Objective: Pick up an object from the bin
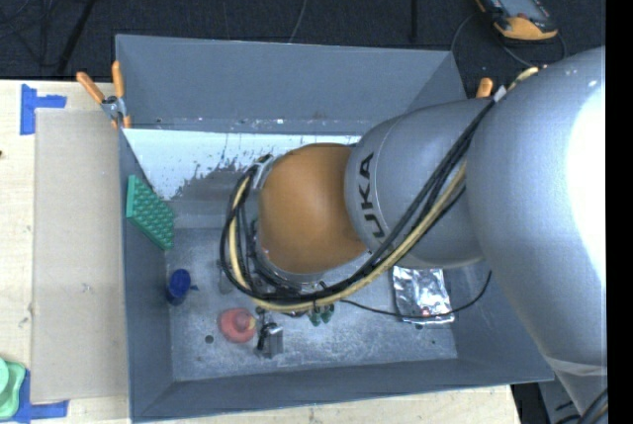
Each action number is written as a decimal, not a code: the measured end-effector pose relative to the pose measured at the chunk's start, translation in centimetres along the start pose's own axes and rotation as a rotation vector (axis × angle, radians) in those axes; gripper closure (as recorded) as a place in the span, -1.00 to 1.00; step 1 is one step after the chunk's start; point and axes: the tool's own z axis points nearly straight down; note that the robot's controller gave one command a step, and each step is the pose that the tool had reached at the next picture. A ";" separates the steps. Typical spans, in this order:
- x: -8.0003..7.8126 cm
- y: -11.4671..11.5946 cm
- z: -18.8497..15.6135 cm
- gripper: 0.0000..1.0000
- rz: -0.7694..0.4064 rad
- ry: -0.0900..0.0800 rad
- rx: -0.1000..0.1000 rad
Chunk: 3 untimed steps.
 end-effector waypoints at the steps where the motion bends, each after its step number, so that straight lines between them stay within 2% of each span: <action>1: 0.7 -0.7 3.2 -1.00 0.011 0.006 0.000; 2: 0.7 -0.7 3.3 -1.00 0.014 0.008 -0.001; 3: 0.7 -0.7 3.3 1.00 0.015 0.008 -0.001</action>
Offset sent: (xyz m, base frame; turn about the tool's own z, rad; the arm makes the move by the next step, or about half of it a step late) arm -0.0022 -0.0090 -0.0295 0.0093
